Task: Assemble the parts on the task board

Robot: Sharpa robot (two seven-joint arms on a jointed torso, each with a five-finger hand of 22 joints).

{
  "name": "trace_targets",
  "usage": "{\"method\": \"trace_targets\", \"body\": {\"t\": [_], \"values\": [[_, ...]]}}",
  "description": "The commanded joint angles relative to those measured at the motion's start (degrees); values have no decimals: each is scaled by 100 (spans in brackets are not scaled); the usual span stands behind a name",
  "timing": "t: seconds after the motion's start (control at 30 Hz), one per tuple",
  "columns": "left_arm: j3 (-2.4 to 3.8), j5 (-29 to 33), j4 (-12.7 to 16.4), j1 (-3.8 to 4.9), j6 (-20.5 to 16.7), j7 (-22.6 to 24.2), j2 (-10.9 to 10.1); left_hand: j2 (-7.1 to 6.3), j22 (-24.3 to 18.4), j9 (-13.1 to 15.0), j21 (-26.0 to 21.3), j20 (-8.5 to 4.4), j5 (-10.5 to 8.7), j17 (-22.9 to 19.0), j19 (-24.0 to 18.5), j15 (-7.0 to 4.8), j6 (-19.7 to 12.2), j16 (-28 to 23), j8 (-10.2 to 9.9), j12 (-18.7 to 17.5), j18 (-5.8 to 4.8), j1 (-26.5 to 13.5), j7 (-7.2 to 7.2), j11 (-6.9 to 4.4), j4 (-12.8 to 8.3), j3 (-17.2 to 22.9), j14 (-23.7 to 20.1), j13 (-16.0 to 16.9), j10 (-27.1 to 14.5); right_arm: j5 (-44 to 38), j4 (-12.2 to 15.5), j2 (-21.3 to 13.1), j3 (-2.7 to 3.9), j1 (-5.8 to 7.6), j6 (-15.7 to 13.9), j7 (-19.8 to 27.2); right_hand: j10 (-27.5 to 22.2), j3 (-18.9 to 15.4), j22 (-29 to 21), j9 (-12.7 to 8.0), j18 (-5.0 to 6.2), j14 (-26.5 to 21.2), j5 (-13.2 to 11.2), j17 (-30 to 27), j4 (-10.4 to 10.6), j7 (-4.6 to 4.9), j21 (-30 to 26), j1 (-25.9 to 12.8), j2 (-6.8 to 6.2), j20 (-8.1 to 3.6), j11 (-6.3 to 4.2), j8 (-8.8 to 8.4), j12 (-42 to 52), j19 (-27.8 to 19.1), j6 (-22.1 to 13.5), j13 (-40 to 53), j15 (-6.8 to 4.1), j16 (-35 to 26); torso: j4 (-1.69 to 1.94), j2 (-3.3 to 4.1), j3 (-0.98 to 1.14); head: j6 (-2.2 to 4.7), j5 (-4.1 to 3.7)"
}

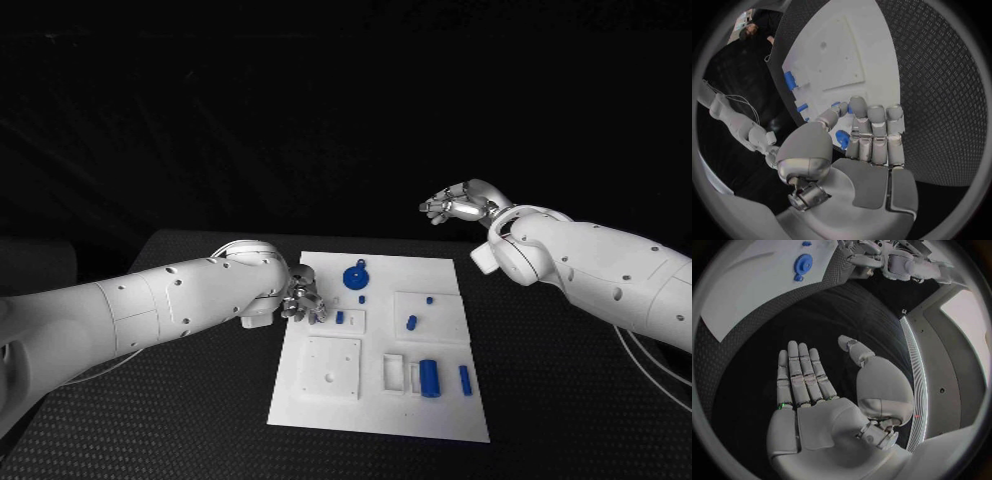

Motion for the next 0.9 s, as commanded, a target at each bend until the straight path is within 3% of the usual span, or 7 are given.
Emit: {"method": "trace_targets", "body": {"t": [0.03, 0.9], "values": [[0, 28, -1, -2, 73, 8, 4, 144, 102, 12, 32, -387, 27, -10, 45, -35, -3, 13, 40, 11, 86, 170, -42, -123, -390, 419, 1, -5, 67, -3, 4, -2, 1, -1, 64, 40, 34, -25, 8, -9, 103, 29, 35, 8, -15, 109, -25, -6, 61, 37, 6, 34, -23, 6, -39, -6, 18, -36, 0, 2, 1, -6, 0], [-2, 14, -123, -93, 111, -70, 125, 150, 100, 24, 30, -385, 21, -16, 51, -35, -5, 10, 32, 8, 83, 151, -37, -118, -379, 413, 6, -8, 78, -3, 7, -2, 1, -2, 63, 41, 34, -26, 16, -12, 105, 30, 37, 12, -15, 110, -34, -7, 61, 38, 6, 36, -24, 9, -39, -6, 18, -39, -3, 1, 3, -22, -2]]}}
